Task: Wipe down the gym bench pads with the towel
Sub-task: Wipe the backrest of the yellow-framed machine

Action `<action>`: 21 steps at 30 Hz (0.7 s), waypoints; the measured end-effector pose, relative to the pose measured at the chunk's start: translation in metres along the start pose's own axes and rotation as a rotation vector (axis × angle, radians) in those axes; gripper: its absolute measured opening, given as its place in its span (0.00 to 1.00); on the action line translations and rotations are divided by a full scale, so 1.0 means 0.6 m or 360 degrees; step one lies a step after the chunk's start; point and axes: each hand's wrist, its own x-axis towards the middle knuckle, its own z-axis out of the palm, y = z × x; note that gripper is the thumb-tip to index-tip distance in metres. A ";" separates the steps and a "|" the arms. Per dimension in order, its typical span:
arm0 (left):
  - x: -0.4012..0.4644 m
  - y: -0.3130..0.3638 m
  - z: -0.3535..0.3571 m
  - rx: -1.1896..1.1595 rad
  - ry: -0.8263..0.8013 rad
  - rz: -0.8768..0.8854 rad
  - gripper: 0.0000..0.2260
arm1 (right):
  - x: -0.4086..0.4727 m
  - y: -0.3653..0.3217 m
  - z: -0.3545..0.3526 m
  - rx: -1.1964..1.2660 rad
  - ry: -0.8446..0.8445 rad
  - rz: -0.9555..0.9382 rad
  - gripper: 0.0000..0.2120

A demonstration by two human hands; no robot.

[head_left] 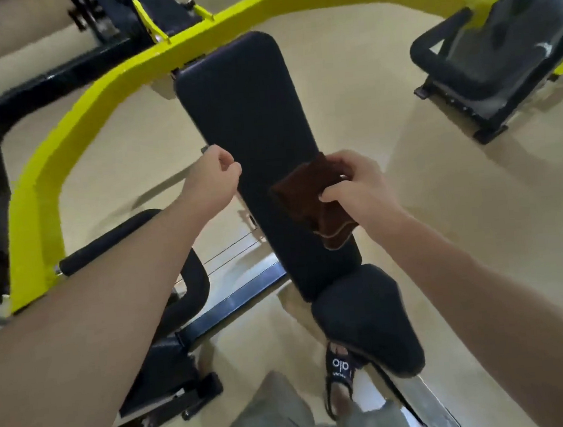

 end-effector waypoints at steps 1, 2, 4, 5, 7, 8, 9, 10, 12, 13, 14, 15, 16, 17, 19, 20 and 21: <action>0.014 0.000 0.001 0.0015 0.0036 -0.0029 0.06 | 0.027 -0.007 0.004 -0.0022 -0.0037 -0.0018 0.22; 0.029 -0.002 0.000 0.0052 0.0065 -0.0049 0.08 | 0.054 -0.016 0.009 -0.0048 -0.0084 -0.0036 0.22; 0.063 -0.009 0.000 0.0149 0.0119 -0.0046 0.11 | 0.109 -0.034 0.021 -0.0074 -0.0197 -0.0070 0.21; 0.083 -0.012 0.000 0.0189 0.0155 -0.0035 0.14 | 0.137 -0.044 0.029 -0.0076 -0.0243 -0.0094 0.20; 0.122 -0.018 0.000 0.0218 0.0234 -0.0036 0.17 | 0.194 -0.064 0.050 -0.0097 -0.0313 -0.0165 0.19; 0.144 -0.018 -0.002 0.0210 0.0276 -0.0047 0.18 | 0.221 -0.074 0.063 -0.0113 -0.0340 -0.0215 0.19; 0.165 -0.018 -0.004 0.0197 0.0317 -0.0062 0.20 | 0.249 -0.084 0.077 -0.0138 -0.0365 -0.0270 0.19; 0.186 -0.017 -0.006 0.0180 0.0361 -0.0075 0.21 | 0.274 -0.093 0.091 -0.0168 -0.0392 -0.0329 0.19; 0.232 -0.017 -0.013 0.0128 0.0450 -0.0075 0.23 | 0.328 -0.113 0.120 -0.0225 -0.0424 -0.0464 0.19; 0.257 -0.020 -0.016 0.0086 0.0489 -0.0071 0.25 | 0.355 -0.122 0.135 -0.0247 -0.0425 -0.0535 0.19; 0.283 -0.025 -0.019 0.0038 0.0525 -0.0069 0.26 | 0.381 -0.130 0.153 -0.0269 -0.0418 -0.0601 0.18; 0.309 -0.031 -0.021 -0.0010 0.0551 -0.0069 0.26 | 0.405 -0.136 0.171 -0.0302 -0.0393 -0.0669 0.18; 0.335 -0.038 -0.022 -0.0057 0.0576 -0.0074 0.26 | 0.431 -0.139 0.190 -0.0352 -0.0337 -0.0753 0.17; 0.359 -0.043 -0.023 -0.0106 0.0600 -0.0082 0.27 | 0.455 -0.140 0.209 -0.0462 -0.0239 -0.0840 0.17; 0.408 -0.053 -0.019 -0.0208 0.0636 -0.0078 0.26 | 0.501 -0.138 0.245 -0.0835 0.0047 -0.0982 0.16; 0.430 -0.056 -0.014 -0.0260 0.0643 -0.0058 0.25 | 0.517 -0.135 0.261 -0.0979 0.0205 -0.1037 0.17; 0.449 -0.058 -0.007 -0.0310 0.0655 -0.0025 0.23 | 0.530 -0.129 0.277 -0.0996 0.0320 -0.1108 0.17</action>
